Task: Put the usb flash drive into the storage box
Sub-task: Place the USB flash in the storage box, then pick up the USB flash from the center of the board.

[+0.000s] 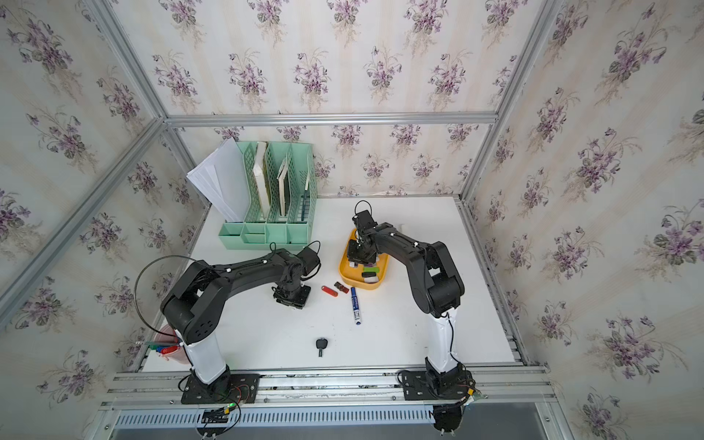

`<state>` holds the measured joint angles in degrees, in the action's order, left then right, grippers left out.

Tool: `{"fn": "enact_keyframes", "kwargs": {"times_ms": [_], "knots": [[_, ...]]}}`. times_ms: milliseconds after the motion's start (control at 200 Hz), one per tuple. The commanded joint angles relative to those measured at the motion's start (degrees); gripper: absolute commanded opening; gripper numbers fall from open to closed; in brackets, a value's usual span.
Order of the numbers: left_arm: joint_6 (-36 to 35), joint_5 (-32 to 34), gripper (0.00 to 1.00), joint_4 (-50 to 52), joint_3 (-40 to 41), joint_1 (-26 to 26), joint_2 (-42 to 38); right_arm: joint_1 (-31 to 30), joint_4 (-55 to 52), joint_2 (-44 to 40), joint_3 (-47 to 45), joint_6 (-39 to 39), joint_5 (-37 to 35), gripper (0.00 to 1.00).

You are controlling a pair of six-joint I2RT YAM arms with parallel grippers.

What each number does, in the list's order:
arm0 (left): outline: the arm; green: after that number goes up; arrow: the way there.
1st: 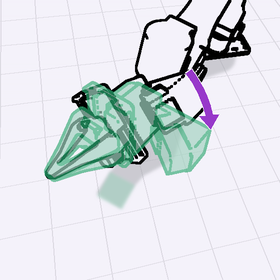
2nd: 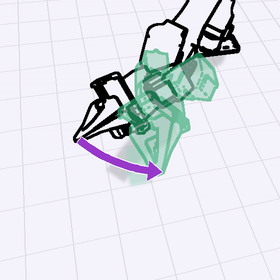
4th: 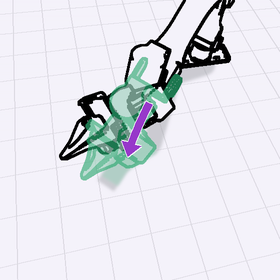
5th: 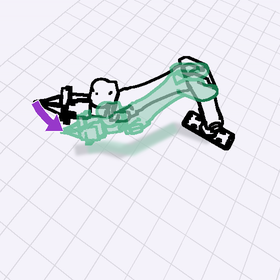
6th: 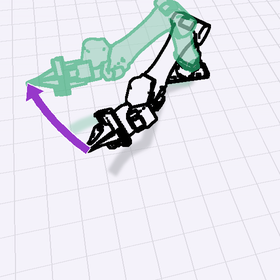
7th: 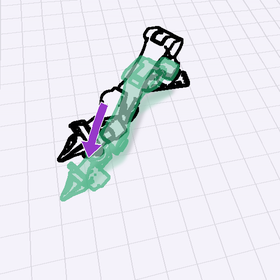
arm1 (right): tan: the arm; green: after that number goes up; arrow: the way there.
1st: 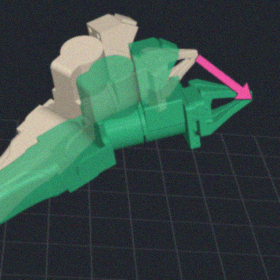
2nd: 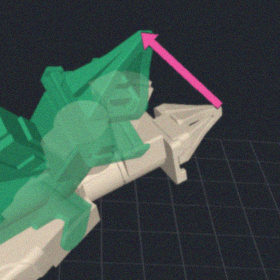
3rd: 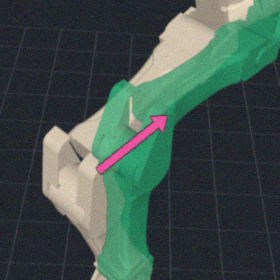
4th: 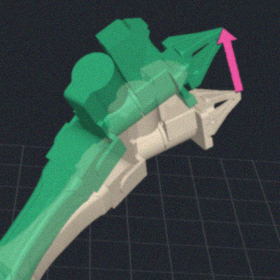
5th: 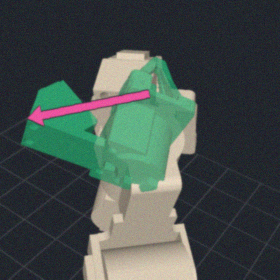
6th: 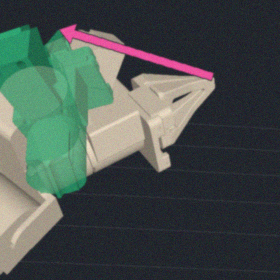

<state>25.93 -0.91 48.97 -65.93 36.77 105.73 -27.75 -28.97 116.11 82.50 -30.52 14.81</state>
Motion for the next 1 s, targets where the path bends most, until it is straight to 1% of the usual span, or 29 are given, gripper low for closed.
{"fn": "enact_keyframes", "kwargs": {"times_ms": [0, 100, 230, 405, 594, 719, 779, 954, 999], "knots": [[-0.12, -0.21, 0.47, -0.95, 0.12, 0.05, 0.6, -0.03, 1.6, 0.59, -0.28, -0.6, 2.02, 0.21], [-0.2, -0.41, 0.47, -1.2, 0.27, 0.04, 0.61, -0.13, 2.08, 0.96, -0.39, -1.02, 2.45, 0.22], [-0.44, -0.5, 0.48, -1.29, 0.42, -0.01, 0.35, -0.12, 1.9, 1.46, -0.48, -0.91, 2.39, 0.32], [-1.1, -0.93, 0.49, -1.79, 0.48, 0.14, 0.24, -0.18, 2.34, 0.54, -1.24, -1.1, 1.92, 0.4], [-2.52, -1.47, 0.49, -2.87, 0.57, 0.75, 0.57, -0.12, 1.77, -2.74, -1.96, -1.05, 0.05, 0.41], [-2.81, -1.6, 0.46, -2.91, 0.46, 0.98, 1.02, 0.03, 0.41, -6.35, -1.92, -0.79, -1.99, 0.42], [-2.82, -1.6, 0.44, -3.0, 0.5, 1.0, 1.31, 0.53, -0.42, -7.94, -1.83, -0.5, -2.58, 0.43], [-2.98, -1.51, 0.43, -3.41, 0.49, 1.02, 2.01, 3.24, -3.18, -12.34, -1.82, 0.85, -4.52, 0.43], [-3.04, -1.53, 0.4, -3.49, 0.37, 1.02, 2.11, 4.37, -3.95, -13.06, -1.82, 1.44, -5.38, 0.45]]}}
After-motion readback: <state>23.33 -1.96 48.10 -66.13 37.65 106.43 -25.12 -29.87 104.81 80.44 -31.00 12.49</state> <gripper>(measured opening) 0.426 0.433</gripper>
